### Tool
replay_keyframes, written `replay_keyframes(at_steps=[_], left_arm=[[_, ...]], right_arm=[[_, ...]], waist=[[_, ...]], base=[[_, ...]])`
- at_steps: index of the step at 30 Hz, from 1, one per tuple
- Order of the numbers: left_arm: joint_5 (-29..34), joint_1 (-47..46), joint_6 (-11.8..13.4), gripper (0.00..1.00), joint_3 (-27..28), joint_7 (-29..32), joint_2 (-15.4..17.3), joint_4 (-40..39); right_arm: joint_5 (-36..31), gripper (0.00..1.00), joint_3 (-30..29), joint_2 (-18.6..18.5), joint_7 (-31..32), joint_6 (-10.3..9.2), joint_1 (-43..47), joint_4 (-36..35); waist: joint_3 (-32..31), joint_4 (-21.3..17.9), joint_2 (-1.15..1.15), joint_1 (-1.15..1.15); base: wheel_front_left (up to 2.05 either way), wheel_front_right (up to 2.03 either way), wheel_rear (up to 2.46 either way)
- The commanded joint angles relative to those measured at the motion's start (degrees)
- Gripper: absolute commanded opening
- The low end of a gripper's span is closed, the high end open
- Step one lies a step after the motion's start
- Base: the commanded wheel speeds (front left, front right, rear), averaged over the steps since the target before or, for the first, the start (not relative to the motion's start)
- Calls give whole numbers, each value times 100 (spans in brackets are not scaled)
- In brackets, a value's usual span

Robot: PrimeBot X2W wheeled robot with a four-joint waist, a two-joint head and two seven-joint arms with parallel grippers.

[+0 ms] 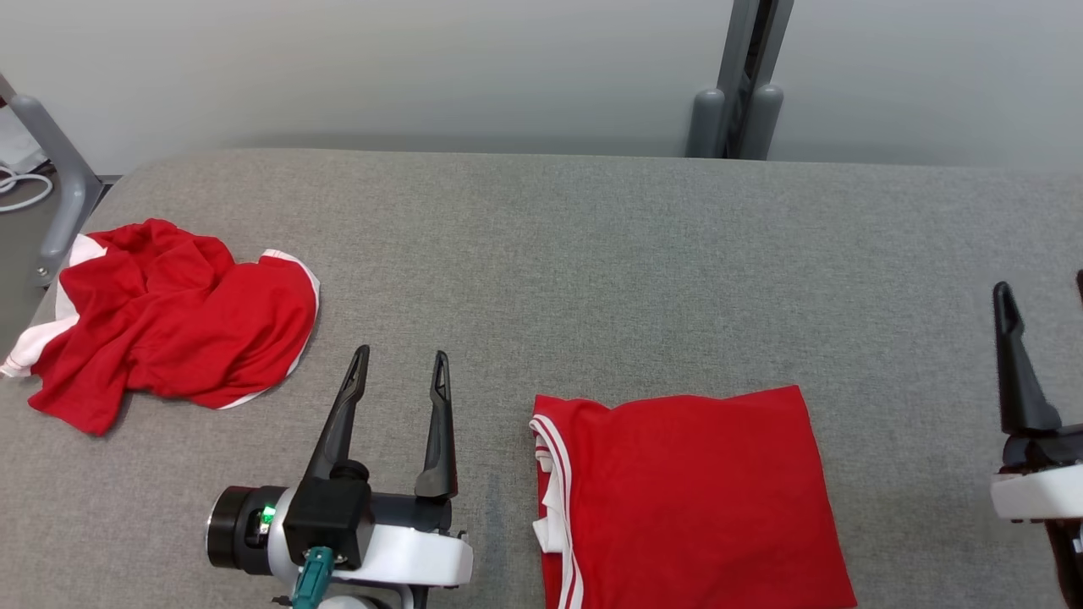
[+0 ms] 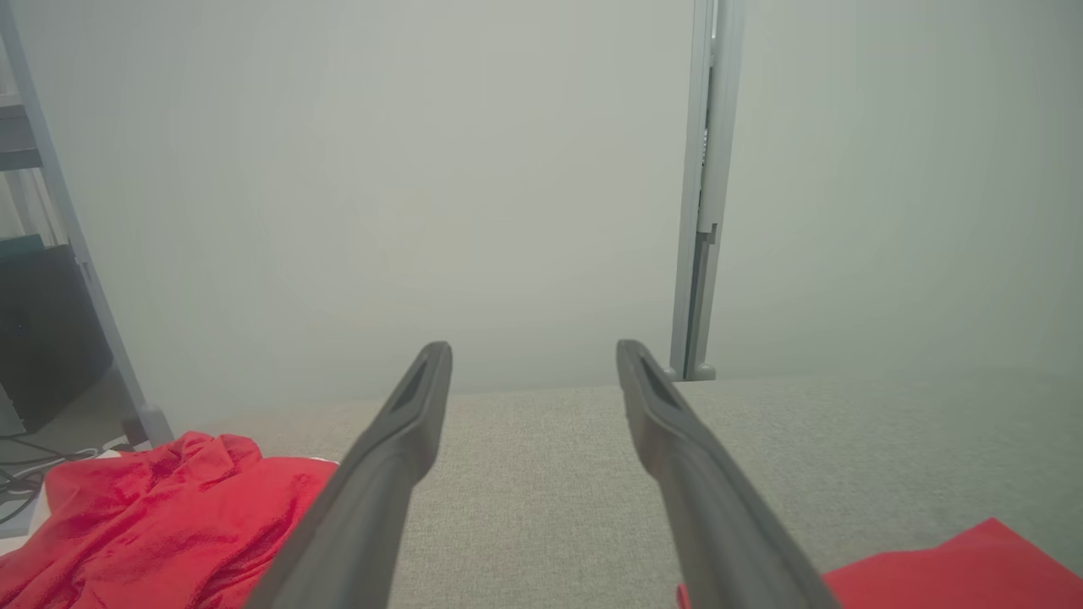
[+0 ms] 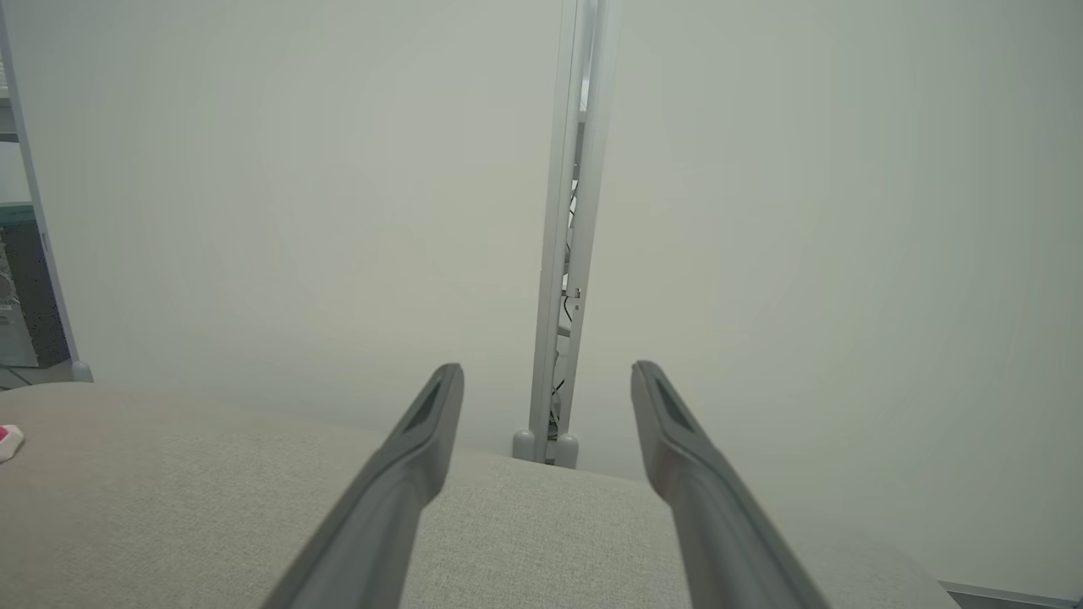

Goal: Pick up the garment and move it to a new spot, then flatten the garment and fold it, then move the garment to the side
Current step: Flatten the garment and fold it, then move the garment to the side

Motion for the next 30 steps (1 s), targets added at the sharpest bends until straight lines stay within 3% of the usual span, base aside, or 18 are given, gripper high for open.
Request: replay_keyframes(at_steps=[1, 11, 30], left_arm=[[-56, 53, 27, 100, 59, -22, 21, -6], [-137, 126, 57, 100, 123, -22, 22, -103], [-161, 184, -19, 100, 37, -22, 21, -47]], right_arm=[[-51, 100, -84, 95, -42, 5, 91, -163], [-219, 100, -340, 658, -42, 4, 587, -329], [-241, 100, -326, 682, -42, 4, 538, -217]], waist=[[31, -25, 0, 0], [31, -4, 0, 0], [-26, 11, 0, 0]], base=[[0, 0, 0], [0, 0, 0], [0, 0, 0]])
